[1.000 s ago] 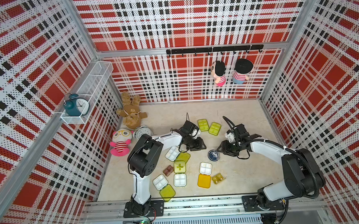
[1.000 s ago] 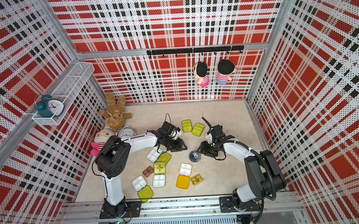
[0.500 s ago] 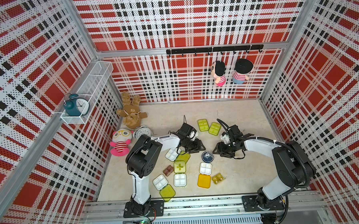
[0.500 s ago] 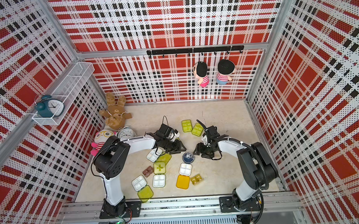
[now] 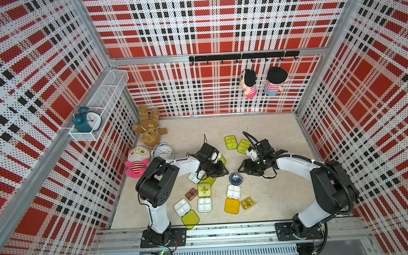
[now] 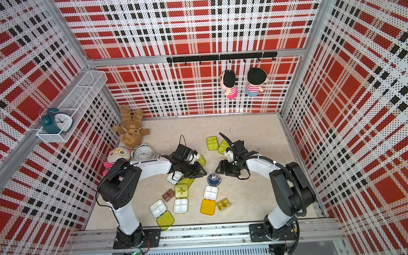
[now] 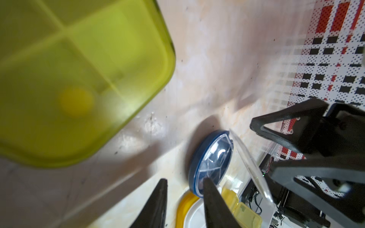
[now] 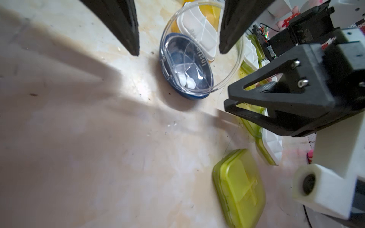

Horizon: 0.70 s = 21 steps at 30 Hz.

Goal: Close pillboxes
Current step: Close the lid on the pillbox.

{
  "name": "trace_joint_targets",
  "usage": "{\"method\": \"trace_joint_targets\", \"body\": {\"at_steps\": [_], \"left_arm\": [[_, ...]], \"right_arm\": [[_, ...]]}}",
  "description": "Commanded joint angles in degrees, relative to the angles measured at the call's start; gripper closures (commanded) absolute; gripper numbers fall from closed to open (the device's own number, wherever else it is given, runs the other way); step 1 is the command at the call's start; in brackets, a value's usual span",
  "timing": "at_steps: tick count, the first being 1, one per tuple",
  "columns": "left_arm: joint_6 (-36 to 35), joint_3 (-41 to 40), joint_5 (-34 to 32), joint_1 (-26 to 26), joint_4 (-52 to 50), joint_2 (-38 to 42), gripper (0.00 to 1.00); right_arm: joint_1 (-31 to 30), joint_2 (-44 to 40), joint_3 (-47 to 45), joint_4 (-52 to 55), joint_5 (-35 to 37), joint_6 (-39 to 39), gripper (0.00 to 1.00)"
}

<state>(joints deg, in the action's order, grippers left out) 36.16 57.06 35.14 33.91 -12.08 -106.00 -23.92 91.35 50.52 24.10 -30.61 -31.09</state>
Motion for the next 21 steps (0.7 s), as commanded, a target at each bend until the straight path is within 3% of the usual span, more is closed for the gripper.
{"method": "trace_joint_targets", "body": {"at_steps": [1, 7, 21], "left_arm": [[0.07, -0.58, 0.54, 1.45, 1.16, -0.05, 0.73], [-0.11, -0.40, 0.37, 3.04, 1.40, -1.65, 0.81], [-0.65, 1.80, 0.13, 2.26, 0.26, -3.04, 0.81]], "right_arm": [[-1.30, 0.97, 1.41, 1.29, -0.20, 2.31, 0.33], [-2.09, 1.04, 0.21, 0.06, 0.16, 1.87, 0.33], [-4.66, 2.64, -2.64, -1.36, 1.78, 1.82, 0.33]]}}
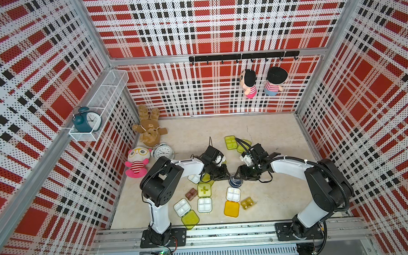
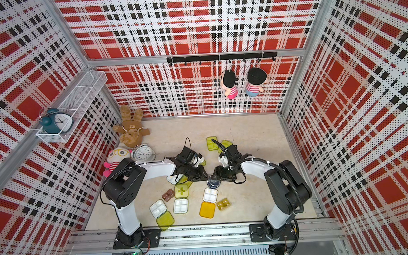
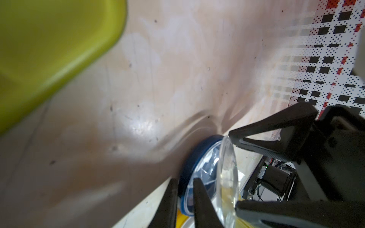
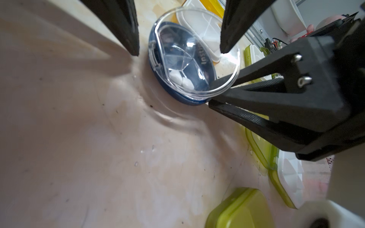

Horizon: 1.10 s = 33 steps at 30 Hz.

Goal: Close pillboxes
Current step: Close the lid on the pillbox.

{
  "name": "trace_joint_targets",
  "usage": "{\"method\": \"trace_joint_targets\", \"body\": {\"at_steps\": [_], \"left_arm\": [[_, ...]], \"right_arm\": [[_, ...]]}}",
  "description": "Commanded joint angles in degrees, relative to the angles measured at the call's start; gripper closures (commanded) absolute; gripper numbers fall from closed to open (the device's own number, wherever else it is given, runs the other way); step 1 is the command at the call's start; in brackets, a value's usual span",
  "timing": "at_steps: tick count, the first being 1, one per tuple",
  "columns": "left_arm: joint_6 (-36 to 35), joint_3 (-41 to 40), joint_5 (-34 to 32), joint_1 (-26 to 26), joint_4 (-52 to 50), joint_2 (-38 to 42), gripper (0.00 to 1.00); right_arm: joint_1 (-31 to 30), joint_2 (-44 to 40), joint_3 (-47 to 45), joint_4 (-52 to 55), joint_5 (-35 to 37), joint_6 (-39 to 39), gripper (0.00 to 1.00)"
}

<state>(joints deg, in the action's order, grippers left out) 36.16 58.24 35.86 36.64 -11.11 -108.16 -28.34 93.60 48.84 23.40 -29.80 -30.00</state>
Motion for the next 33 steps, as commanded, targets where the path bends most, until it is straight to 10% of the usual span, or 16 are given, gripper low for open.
{"method": "trace_joint_targets", "body": {"at_steps": [1, 10, 33], "left_arm": [[-0.65, 0.55, -0.68, -0.67, -0.83, -0.61, 0.81], [-2.51, 0.04, -2.41, -5.60, -4.33, 2.67, 0.66], [-3.29, 0.60, -3.86, -6.77, -6.09, 4.26, 0.64]], "right_arm": [[-0.29, 0.38, -0.94, -0.63, 1.12, 0.81, 0.33], [-0.27, 2.68, -0.19, -0.90, 1.08, 1.01, 0.34], [-3.62, 6.40, 1.58, 8.06, 11.64, 8.36, 0.38]]}}
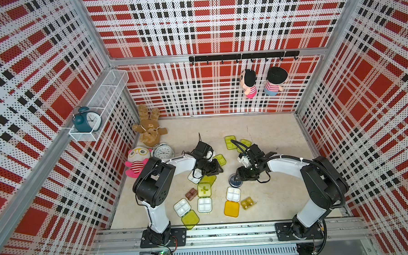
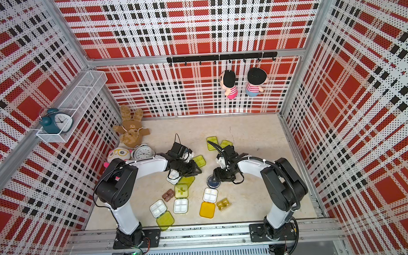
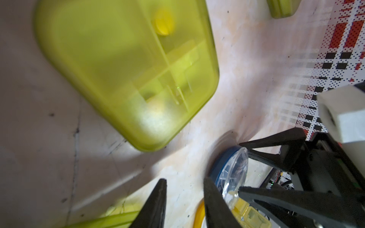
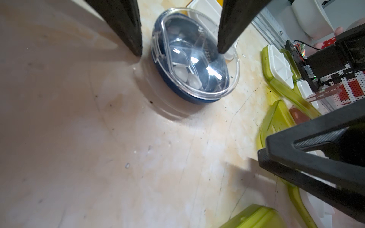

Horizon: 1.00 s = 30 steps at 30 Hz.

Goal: Close pillboxes
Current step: Close the lid on the pillbox.

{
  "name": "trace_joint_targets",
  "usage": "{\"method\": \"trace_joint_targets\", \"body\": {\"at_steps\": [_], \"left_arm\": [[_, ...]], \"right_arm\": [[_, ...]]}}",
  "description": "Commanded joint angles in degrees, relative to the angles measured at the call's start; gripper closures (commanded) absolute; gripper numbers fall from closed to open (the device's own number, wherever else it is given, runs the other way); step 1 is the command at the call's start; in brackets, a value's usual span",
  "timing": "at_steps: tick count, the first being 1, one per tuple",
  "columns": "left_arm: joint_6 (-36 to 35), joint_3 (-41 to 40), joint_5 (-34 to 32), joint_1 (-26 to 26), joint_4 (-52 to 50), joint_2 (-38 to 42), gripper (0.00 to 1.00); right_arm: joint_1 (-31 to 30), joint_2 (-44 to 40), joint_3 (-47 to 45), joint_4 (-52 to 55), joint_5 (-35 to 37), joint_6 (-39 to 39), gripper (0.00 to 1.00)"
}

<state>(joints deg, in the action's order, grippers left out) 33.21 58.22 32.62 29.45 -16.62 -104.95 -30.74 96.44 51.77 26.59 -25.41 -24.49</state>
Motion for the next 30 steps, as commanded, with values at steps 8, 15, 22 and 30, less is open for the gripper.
{"method": "trace_joint_targets", "body": {"at_steps": [8, 15, 22, 30], "left_arm": [[0.32, 0.77, -1.24, 1.13, -0.59, 1.32, 0.64], [0.54, 0.48, -1.57, 1.18, -0.60, 1.94, 0.64], [0.52, 0.53, -1.42, 1.15, -0.58, 1.86, 0.64], [0.54, 0.97, -1.42, 1.10, -0.59, 1.72, 0.64]], "right_arm": [[-2.13, 5.16, -0.23, 6.73, 11.70, 3.07, 0.38], [-2.61, 6.31, 0.42, 8.89, 16.58, 3.04, 0.38], [-3.17, 6.65, 1.19, 10.19, 20.42, 2.53, 0.38], [-3.10, 5.65, 1.31, 9.32, 22.27, -0.42, 0.38]]}}
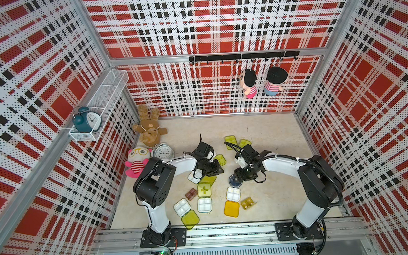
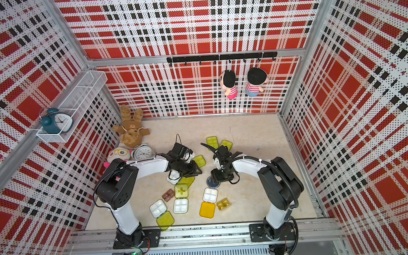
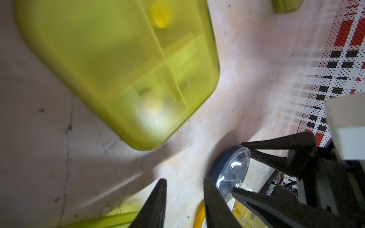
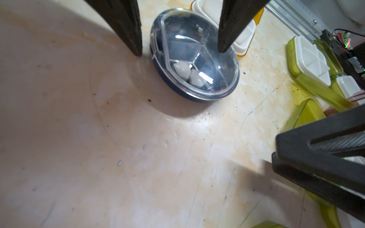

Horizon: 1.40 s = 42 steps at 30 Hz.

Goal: Close pillboxes
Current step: Close the lid on the pillbox, then move the pillbox to the center of the board.

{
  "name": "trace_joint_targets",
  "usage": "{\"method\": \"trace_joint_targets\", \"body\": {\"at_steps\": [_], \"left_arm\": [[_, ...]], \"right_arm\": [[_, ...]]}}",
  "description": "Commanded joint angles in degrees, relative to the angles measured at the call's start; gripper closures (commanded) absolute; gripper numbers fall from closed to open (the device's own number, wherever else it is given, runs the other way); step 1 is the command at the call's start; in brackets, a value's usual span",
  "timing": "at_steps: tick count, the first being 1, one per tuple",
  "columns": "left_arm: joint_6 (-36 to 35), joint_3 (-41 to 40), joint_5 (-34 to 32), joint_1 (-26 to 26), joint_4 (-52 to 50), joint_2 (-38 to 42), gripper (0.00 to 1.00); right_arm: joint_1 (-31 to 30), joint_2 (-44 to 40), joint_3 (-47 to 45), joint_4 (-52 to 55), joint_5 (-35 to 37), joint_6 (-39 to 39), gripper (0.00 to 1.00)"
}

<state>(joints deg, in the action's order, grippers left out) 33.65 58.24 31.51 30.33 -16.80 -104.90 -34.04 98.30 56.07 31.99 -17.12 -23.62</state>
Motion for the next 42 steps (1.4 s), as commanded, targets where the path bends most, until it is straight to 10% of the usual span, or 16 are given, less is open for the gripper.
{"method": "trace_joint_targets", "body": {"at_steps": [1, 7, 13, 31, 42], "left_arm": [[0.10, 1.18, -0.33, 0.20, -0.44, 1.76, 0.64], [-0.14, 2.71, -0.35, -0.63, -1.03, 1.98, 0.60], [-0.76, 2.88, 0.03, -2.16, -1.01, 2.25, 0.56], [-1.67, -1.63, 0.74, -6.09, -0.61, 5.72, 0.54], [-0.56, -0.85, 0.99, -5.90, 0.04, 5.50, 0.54]], "right_arm": [[0.20, 3.67, -2.82, 3.69, 13.98, -1.93, 0.38], [0.03, -1.53, -2.44, 0.20, 8.17, -3.24, 0.32], [-1.91, -1.20, 1.24, 3.88, 8.52, -1.07, 0.00], [-7.54, 5.54, 5.40, 7.36, 16.62, -2.17, 0.00], [2.60, 0.43, 2.13, 5.99, 18.87, -0.56, 0.00]]}}
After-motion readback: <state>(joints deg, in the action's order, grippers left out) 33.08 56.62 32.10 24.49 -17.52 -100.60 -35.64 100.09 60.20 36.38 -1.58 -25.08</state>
